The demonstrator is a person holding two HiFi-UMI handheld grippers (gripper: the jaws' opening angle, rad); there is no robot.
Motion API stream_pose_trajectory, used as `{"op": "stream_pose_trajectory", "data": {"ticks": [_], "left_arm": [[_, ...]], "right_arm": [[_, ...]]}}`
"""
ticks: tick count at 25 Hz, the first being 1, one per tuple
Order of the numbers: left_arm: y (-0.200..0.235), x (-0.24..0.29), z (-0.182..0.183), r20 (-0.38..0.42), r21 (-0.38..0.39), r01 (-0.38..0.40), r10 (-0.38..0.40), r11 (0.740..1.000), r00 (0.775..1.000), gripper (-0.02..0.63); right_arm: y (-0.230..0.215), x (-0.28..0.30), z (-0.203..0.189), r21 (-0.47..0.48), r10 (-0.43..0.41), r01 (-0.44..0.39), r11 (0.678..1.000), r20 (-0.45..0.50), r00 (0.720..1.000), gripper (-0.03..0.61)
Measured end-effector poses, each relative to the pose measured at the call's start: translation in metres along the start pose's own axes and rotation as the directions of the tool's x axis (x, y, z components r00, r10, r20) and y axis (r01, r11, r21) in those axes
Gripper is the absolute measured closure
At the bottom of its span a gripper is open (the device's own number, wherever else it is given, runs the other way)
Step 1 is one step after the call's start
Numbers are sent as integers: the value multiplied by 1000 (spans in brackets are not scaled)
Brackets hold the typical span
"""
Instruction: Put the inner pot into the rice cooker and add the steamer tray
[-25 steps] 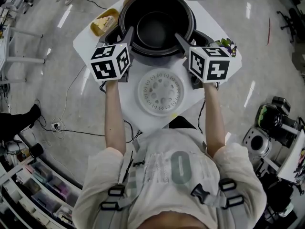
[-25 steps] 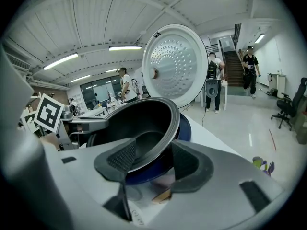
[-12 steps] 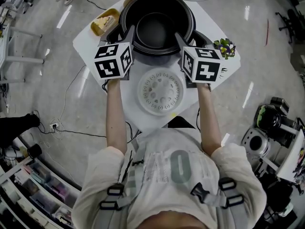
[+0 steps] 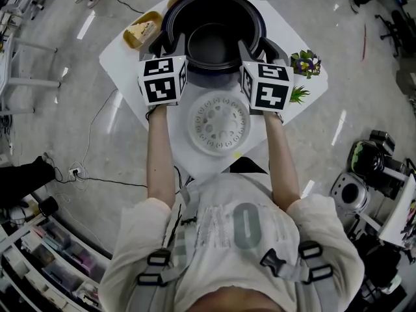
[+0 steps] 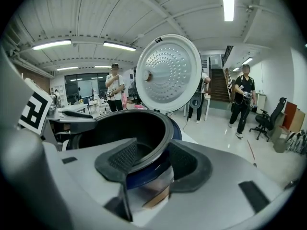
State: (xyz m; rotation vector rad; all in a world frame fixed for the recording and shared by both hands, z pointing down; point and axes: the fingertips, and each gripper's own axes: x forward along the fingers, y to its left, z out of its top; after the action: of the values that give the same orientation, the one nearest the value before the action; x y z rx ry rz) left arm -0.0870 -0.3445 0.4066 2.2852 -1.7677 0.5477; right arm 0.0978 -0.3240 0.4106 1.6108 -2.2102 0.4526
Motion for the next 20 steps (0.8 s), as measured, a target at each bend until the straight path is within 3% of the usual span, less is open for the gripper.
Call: {"op": "stream_pose_trajectory", "data": {"ticks": [10, 20], "left_arm": [[-2, 1, 0, 3, 19, -1, 1, 1000, 1000, 459], [6, -34, 32, 119, 22, -56, 53, 998, 991, 459]], "right_arm": [[-3, 0, -1, 19, 21, -21, 1000, 34, 999, 357], [-2, -32, 31, -40, 45, -40, 998, 133, 990, 354]]}}
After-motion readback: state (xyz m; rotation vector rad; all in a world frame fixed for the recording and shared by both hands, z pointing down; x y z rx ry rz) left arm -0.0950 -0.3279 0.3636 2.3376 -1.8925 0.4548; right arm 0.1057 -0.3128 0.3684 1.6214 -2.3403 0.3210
